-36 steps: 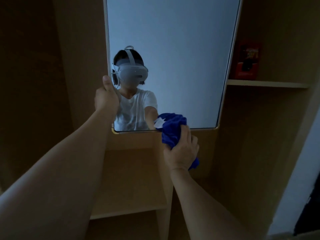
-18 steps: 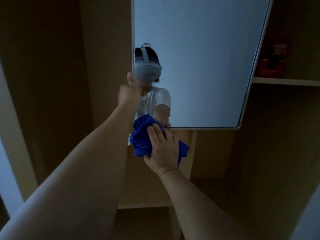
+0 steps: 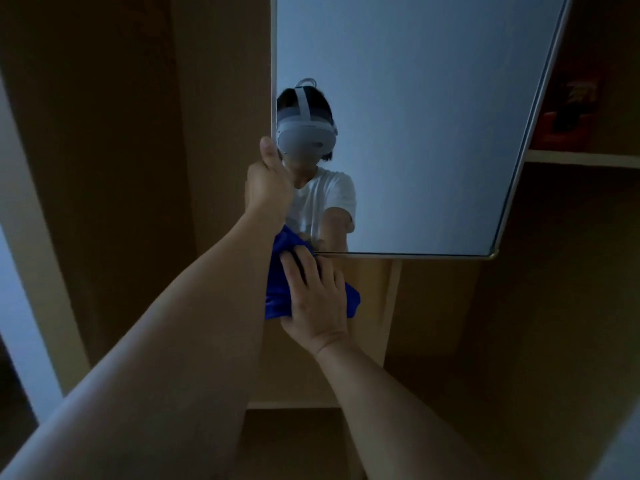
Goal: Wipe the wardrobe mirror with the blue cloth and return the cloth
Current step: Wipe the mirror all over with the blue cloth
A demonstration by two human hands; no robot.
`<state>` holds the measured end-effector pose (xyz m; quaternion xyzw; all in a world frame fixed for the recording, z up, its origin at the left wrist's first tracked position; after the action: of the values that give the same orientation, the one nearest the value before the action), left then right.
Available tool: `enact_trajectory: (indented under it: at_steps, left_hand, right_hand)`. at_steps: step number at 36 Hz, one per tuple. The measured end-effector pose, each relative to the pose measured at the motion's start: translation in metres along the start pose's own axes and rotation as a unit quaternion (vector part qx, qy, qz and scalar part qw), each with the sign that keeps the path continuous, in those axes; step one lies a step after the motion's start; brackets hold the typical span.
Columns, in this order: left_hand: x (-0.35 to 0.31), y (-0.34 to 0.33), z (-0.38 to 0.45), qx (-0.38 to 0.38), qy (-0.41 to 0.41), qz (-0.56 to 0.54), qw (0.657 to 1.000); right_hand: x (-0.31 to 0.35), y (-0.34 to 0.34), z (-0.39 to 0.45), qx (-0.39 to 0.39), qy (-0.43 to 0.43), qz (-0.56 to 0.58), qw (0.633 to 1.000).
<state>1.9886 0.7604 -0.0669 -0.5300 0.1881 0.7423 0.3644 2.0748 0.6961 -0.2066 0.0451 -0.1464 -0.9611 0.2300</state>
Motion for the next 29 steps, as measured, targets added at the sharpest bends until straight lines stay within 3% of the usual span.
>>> enact_trajectory:
  at_steps: [7, 14, 16, 20, 23, 27, 29]
  left_hand:
    - [-0.004, 0.008, -0.006, -0.004, -0.012, 0.009, 1.000]
    - [-0.008, 0.014, -0.013, 0.009, -0.021, -0.001, 1.000]
    - [-0.008, 0.016, -0.013, 0.010, -0.014, -0.002, 1.000]
    - [-0.007, 0.015, -0.012, 0.018, -0.002, 0.003, 1.000]
    - [-0.008, 0.015, -0.010, 0.028, 0.013, -0.002, 1.000]
    - [-0.006, 0.012, -0.009, 0.024, 0.017, 0.001, 1.000]
    - [-0.006, 0.011, -0.011, 0.011, 0.004, -0.001, 1.000]
  right_hand:
    - [0.008, -0.002, -0.018, -0.009, -0.099, 0.085, 0.991]
    - [0.013, 0.005, -0.030, -0.066, -0.243, 0.168, 0.953]
    - [0.019, 0.013, -0.024, -0.074, -0.219, 0.171, 0.958]
    - [0.030, 0.025, -0.001, -0.097, -0.067, 0.126, 0.985]
    - [0.024, 0.032, 0.016, -0.065, 0.008, 0.055, 0.996]
    - [-0.002, 0.035, 0.015, -0.017, 0.060, -0.014, 0.998]
    - [-0.015, 0.036, 0.008, -0.028, 0.041, -0.031, 0.998]
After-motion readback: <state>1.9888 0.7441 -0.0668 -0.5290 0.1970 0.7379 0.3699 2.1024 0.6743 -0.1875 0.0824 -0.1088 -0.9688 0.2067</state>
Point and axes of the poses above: each hand's wrist, its own z-axis towards the middle knuckle, its own y-axis out of the back of the hand, x = y × z, the point moved 2 cm from there along z, towards the middle knuckle, and after that the axes turned 15 degrees about -x, right-handed, at the moved point
